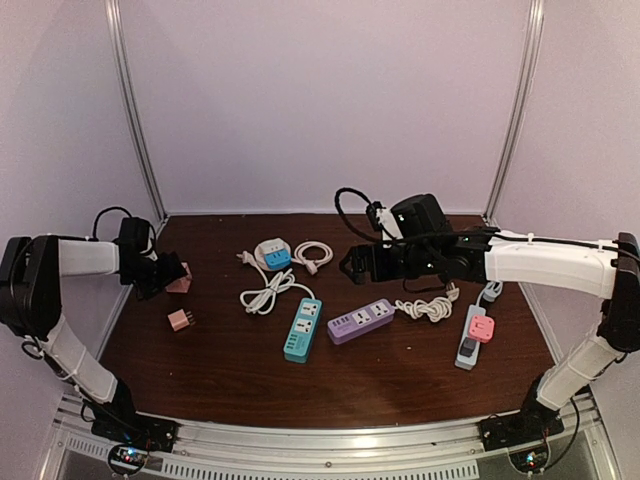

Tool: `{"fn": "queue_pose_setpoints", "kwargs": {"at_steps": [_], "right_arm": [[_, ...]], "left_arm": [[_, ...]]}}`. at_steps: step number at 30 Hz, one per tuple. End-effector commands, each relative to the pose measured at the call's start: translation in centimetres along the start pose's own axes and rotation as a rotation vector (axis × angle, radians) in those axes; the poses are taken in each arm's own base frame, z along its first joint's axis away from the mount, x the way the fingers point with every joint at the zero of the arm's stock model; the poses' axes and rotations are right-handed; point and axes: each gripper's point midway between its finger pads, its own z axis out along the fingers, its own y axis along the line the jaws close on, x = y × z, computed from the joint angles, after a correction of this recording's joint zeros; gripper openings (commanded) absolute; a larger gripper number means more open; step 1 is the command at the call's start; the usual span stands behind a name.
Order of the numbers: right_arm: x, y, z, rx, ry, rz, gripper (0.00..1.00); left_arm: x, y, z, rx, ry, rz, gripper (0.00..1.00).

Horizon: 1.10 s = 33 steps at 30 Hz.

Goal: Pull the plug off the socket

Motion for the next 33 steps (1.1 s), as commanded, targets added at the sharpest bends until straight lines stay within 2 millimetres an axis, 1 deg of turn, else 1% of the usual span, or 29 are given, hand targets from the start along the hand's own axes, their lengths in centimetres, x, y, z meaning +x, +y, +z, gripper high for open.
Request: {"fn": "queue_pose_setpoints", "kwargs": {"at_steps": [1, 4, 7, 8, 12, 16, 19, 20, 22, 24, 26, 28, 31, 33], "right_arm": [[-0.3, -0.8, -0.1, 0.036, -0.013, -0.008, 1.0], [-0.5, -1.3, 0.0, 0.057, -0.02, -0.009, 1.0], [-0.6, -1.9, 0.0, 0.075, -0.023, -0.002, 1.0], [-0.6, -2.1, 0.0, 0.078, -0.024, 0.002, 1.0], [-0.5, -2.9, 0.0, 0.092, -0.028, 0.02, 1.0], [-0.1, -3.5, 0.0, 0.1, -0.023, 0.034, 1.0], [0.1, -3.9, -0.1, 0.105, -0.024, 0.044, 1.0], [0.2, -4.0, -0.2, 0.107, -0.026, 0.046, 1.0], [0.3, -4.3, -0.3, 0.114, -0.027, 0.051, 1.0], [0.3, -4.6, -0.4, 0.121, -0.029, 0.057, 1.0], [0.5, -4.9, -0.5, 0.127, -0.028, 0.06, 1.0], [0.5, -5.1, -0.6, 0.132, -0.029, 0.064, 1.0], [0.6, -5.3, -0.7, 0.135, -0.03, 0.067, 1.0], [0.7, -5.4, -0.8, 0.136, -0.027, 0.067, 1.0]], "left_arm": [[-1.9, -2.7, -2.8, 0.014, -0.075, 0.091, 0.88], [-1.4, -5.1, -3.9, 0.024, -0.085, 0.153, 0.88], [-0.4, -8.0, -4.7, 0.06, -0.074, 0.219, 0.88], [-0.3, -8.8, -4.8, 0.057, -0.083, 0.236, 0.88], [1.3, -13.4, -5.1, 0.108, -0.075, 0.319, 0.86], [3.5, -17.8, -4.3, 0.131, -0.045, 0.414, 0.81], [5.2, -20.7, -3.3, 0.141, -0.02, 0.493, 0.78], [5.6, -21.4, -2.8, 0.135, -0.011, 0.514, 0.76], [5.8, -23.1, -2.1, 0.141, -0.006, 0.541, 0.74], [6.0, -24.2, -1.3, 0.146, 0.003, 0.552, 0.72], [5.8, -24.9, -0.5, 0.134, -0.005, 0.542, 0.72], [5.0, -25.2, 0.1, 0.108, -0.029, 0.513, 0.72], [3.3, -25.5, 0.9, 0.052, -0.084, 0.47, 0.73], [2.5, -26.2, 1.5, 0.039, -0.1, 0.462, 0.74]]}}
